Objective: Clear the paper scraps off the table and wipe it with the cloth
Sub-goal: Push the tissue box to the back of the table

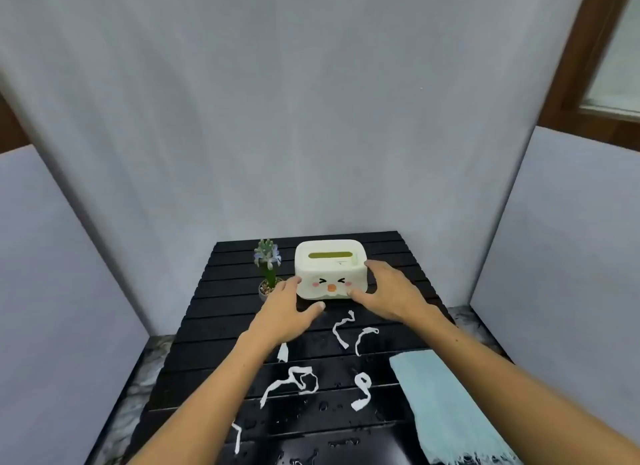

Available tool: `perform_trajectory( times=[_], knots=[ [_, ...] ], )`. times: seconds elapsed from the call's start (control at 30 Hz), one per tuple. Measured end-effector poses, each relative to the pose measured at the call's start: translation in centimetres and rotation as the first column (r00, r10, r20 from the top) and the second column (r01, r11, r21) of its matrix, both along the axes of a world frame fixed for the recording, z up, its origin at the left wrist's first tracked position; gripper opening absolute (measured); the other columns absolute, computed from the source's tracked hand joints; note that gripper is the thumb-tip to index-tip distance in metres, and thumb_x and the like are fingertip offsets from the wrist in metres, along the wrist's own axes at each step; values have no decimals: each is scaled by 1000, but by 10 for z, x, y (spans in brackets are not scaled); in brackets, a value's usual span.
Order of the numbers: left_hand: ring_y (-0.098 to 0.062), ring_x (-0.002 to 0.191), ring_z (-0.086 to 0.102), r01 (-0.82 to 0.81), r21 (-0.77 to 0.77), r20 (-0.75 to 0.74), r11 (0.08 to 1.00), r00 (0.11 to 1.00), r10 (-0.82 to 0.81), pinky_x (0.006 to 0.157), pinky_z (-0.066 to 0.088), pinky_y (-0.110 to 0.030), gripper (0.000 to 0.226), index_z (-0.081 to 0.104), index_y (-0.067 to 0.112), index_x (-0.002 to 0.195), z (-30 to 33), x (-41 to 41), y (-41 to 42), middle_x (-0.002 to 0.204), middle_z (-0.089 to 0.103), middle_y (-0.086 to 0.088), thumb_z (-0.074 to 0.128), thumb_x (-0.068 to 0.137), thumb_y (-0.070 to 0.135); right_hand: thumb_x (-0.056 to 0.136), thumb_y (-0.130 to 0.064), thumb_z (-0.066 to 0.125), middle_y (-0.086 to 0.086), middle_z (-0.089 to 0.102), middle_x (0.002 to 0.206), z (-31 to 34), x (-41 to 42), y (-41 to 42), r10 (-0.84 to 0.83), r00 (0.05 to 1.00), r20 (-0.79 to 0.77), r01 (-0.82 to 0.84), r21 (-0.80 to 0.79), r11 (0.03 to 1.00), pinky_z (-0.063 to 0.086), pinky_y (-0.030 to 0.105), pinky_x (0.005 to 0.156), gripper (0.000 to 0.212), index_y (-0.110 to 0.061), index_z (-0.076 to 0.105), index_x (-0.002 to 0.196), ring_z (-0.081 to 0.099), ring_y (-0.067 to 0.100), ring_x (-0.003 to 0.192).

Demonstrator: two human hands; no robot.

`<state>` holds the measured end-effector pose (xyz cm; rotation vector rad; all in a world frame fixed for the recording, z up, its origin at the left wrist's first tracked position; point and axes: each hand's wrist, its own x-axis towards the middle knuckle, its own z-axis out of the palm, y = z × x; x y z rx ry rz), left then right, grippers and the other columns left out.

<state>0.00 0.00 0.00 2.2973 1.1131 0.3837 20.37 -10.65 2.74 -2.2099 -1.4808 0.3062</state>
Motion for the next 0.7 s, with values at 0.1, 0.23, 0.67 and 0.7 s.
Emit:
perform_trajectory(
  times=[0.1, 0.23, 0.67, 0.7],
  knots=[
    [-21, 139, 36, -36, -21, 28, 999, 999, 37, 112, 35, -40, 81, 31, 16, 149, -12, 10, 8, 150, 40, -5, 62, 85, 56, 66, -73, 54, -2, 47, 144, -11, 7, 5, -52, 995, -81, 52, 5, 999, 43, 39, 88, 90, -25, 41, 140, 47, 20, 128],
    [-19, 126, 44, -75, -20, 92, 997, 993, 76, 99, 38, -30, 68, 40, 18, 137, -27, 22, 17, 138, 48, -4, 67, 84, 50, 65, -74, 57, 1, 47, 144, -31, 18, 13, -97, 990, -102, 94, -32, 995, 44, 41, 92, 94, -22, 39, 141, 46, 21, 130],
    [-24, 122, 52, -227, -81, 308, 970, 920, 241, 101, 45, -36, 73, 36, 9, 137, -58, 57, 32, 133, 53, -8, 77, 81, 30, 71, -65, 69, 2, 53, 129, -73, 30, 47, -91, 981, -174, 101, 46, 994, 51, 43, 90, 82, -19, 44, 134, 53, 21, 116],
    [-24, 122, 52, -237, -89, 331, 967, 909, 253, 101, 46, -39, 73, 36, 9, 137, -61, 59, 32, 132, 54, -8, 77, 81, 29, 72, -62, 70, 2, 53, 127, -75, 30, 49, -93, 980, -176, 106, 64, 992, 51, 44, 90, 80, -19, 44, 134, 53, 21, 115]
  ],
)
